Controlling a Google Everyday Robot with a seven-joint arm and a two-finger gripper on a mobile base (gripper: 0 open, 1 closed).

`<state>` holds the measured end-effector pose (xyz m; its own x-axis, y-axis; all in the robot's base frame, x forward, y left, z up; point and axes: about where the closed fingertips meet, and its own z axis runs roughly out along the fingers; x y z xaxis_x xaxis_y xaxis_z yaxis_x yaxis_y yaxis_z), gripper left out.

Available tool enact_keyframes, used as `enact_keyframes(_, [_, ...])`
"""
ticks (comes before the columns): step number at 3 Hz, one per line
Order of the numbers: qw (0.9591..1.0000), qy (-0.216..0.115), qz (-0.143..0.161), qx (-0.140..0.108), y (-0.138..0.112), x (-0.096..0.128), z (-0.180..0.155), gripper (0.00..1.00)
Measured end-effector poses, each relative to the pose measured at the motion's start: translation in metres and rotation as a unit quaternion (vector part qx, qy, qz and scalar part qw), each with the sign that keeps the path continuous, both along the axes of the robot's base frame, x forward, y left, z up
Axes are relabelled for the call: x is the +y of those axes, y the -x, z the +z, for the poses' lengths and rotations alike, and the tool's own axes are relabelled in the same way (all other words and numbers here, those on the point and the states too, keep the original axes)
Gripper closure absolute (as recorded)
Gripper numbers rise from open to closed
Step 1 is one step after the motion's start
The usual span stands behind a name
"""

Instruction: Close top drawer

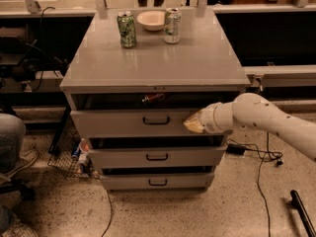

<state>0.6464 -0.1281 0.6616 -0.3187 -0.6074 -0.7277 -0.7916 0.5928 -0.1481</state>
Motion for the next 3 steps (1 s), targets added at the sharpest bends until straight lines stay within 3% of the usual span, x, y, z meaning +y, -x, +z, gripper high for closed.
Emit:
enact_keyframes(1, [1.0000, 0.000, 0.000, 0.000, 0.000, 0.000, 0.000, 1.00])
enact_keyframes(2, [0.9995, 0.010, -0.028, 0.014, 0.030, -0.020, 0.004, 1.00])
enact_keyframes(3, [0.9939, 0.024, -0.099, 0.044, 0.102, -0.068, 0.018, 1.00])
